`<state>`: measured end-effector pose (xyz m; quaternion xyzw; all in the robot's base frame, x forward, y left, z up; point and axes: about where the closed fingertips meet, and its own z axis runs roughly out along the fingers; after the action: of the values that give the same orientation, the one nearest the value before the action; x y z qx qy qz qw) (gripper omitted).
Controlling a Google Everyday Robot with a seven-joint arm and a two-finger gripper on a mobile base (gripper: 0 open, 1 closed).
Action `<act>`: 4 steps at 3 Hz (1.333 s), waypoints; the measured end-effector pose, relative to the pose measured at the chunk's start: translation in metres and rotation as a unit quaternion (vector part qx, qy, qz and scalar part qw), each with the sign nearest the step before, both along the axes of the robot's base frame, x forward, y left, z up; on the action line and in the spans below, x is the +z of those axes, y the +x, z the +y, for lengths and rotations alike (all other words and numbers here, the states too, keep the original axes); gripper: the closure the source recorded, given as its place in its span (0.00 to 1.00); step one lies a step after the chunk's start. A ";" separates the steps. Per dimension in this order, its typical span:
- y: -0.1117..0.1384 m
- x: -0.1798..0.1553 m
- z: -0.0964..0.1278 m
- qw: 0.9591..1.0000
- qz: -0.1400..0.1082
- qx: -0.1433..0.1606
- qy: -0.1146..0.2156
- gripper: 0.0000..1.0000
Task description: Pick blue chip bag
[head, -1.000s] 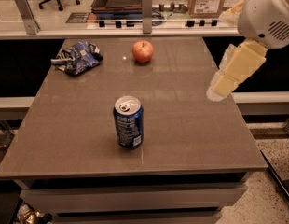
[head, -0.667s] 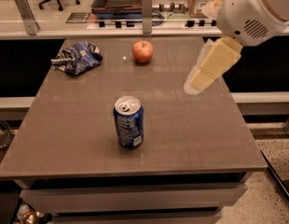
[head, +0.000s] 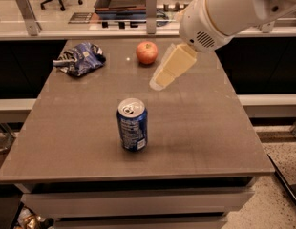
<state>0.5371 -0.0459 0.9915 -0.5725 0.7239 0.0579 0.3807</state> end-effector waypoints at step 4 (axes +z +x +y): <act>0.070 -0.033 0.067 0.997 -0.002 0.038 0.061 0.00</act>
Offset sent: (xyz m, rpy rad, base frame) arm 0.0904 0.0528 -0.0410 0.1709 -0.0138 0.0362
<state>0.6070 0.0215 0.9583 -0.5754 0.6960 0.1147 0.4139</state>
